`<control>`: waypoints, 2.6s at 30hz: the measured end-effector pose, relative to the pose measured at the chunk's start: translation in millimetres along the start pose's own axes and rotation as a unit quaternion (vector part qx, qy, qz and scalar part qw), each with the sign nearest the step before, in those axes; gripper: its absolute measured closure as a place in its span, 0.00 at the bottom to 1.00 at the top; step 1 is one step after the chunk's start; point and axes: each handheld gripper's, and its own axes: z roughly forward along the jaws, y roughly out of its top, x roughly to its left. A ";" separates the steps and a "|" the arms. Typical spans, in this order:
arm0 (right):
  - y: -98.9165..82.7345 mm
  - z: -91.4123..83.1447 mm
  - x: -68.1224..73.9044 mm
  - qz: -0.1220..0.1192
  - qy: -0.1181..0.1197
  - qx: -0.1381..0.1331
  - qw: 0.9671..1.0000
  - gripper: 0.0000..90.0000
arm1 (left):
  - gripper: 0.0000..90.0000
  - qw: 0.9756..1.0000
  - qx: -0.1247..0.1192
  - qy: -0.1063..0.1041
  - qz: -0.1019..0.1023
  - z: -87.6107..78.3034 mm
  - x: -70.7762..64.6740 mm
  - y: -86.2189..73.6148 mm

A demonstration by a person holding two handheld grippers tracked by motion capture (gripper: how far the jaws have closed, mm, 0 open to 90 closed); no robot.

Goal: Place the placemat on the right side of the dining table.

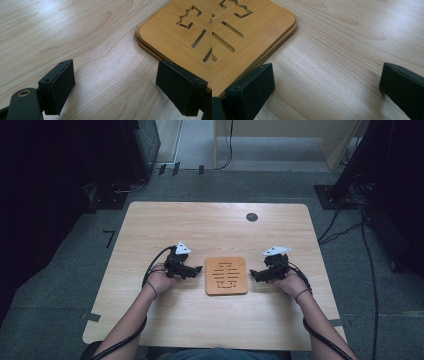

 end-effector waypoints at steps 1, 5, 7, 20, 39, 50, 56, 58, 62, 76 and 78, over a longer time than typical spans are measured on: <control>0.9 0.0 0.2 0.010 0.002 0.001 1.000 0.00 | 0.16 1.000 0.001 -0.001 -0.003 -0.4 0.0 0.1; 4.7 -2.7 -1.1 0.029 0.000 0.009 1.000 0.09 | 0.16 1.000 0.009 -0.007 -0.007 -2.4 0.0 0.9; 5.7 -4.0 -1.6 0.032 0.002 0.013 0.999 0.10 | 0.16 1.000 0.014 -0.013 -0.011 -3.5 -0.4 1.4; 12.4 -6.0 5.5 0.025 -0.003 0.011 1.000 0.11 | 0.16 0.999 0.021 -0.031 -0.011 -9.3 -7.5 5.9; 14.0 -1.8 15.2 0.021 0.017 0.013 1.000 0.11 | 0.16 0.999 0.017 -0.049 -0.010 -11.8 -14.0 9.7; 14.7 -1.5 17.1 0.020 0.019 0.016 0.999 0.11 | 0.16 0.998 0.015 -0.062 -0.009 -12.9 -20.3 12.7; 15.4 -0.6 19.3 0.016 0.020 0.018 1.000 0.11 | 0.16 0.998 0.018 -0.063 -0.010 -12.7 -20.9 12.7; 15.6 -0.5 20.1 0.016 0.020 0.020 0.999 0.11 | 0.16 0.998 0.021 -0.063 -0.006 -12.7 -21.0 12.6; 16.7 -1.3 21.2 0.014 0.019 0.018 1.000 0.11 | 0.16 0.998 0.022 -0.061 -0.008 -12.9 -20.8 12.1; 20.3 0.7 25.6 0.001 0.022 0.020 1.000 0.11 | 0.16 0.998 0.020 -0.059 -0.012 -16.6 -18.3 10.0; 21.1 0.9 26.3 -0.003 0.023 0.020 1.000 0.11 | 0.16 0.998 0.021 -0.060 -0.014 -16.8 -18.3 9.7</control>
